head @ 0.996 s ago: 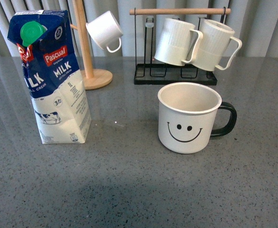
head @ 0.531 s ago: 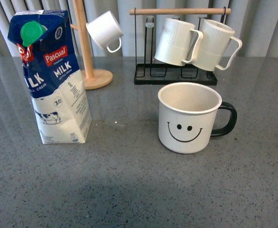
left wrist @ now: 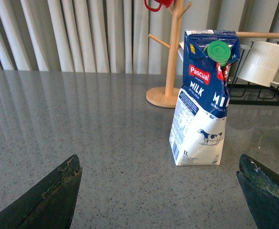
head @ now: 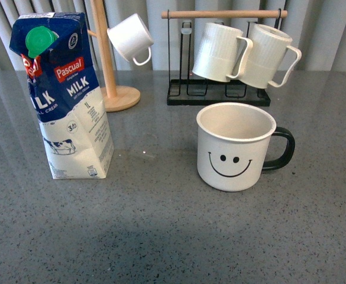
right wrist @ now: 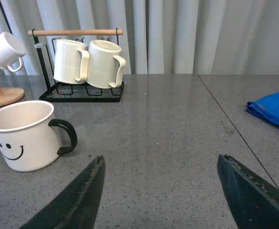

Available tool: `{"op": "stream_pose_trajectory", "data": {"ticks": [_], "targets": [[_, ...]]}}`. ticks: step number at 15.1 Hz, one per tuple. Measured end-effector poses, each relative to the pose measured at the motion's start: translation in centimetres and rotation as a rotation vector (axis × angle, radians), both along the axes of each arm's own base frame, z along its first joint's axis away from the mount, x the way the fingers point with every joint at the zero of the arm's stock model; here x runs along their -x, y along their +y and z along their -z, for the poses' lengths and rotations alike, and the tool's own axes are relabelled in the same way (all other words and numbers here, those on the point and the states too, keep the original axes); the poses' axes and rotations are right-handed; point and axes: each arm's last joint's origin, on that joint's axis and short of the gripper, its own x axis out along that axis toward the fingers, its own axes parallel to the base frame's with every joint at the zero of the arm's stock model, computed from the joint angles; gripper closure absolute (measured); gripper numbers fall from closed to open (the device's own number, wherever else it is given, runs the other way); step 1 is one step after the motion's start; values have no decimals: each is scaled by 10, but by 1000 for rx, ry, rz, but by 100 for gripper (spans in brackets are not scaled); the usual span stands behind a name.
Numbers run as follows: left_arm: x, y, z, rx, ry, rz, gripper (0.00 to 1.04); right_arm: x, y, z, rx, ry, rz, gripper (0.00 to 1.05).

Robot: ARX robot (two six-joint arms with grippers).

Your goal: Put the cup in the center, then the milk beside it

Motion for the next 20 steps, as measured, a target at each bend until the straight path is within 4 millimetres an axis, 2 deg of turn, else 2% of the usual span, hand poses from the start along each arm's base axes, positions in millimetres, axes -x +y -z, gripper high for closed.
{"op": "stream_pose_trajectory", "data": {"ticks": [3,12,14,15,17,18,19,20], "targets": [[0,0,0,0,0,0,7,0,0,0,0,0,0,5],[0,0,0,0,0,0,7,0,0,0,0,0,0,7],[-1,1,-1,78,282,-34,7,0,0,0,0,0,0,7],[-3,4,-10,103,289,-34,7,0,0,0,0,-1,0,7],[-8,13,-50,114,149,-24,7,0,0,0,0,0,0,7],[-10,15,-60,108,117,-13,7,0,0,0,0,0,0,7],[-19,23,-89,76,44,20,7,0,0,0,0,-1,0,7],[-34,33,-107,37,35,50,7,0,0,0,0,0,0,7]]}}
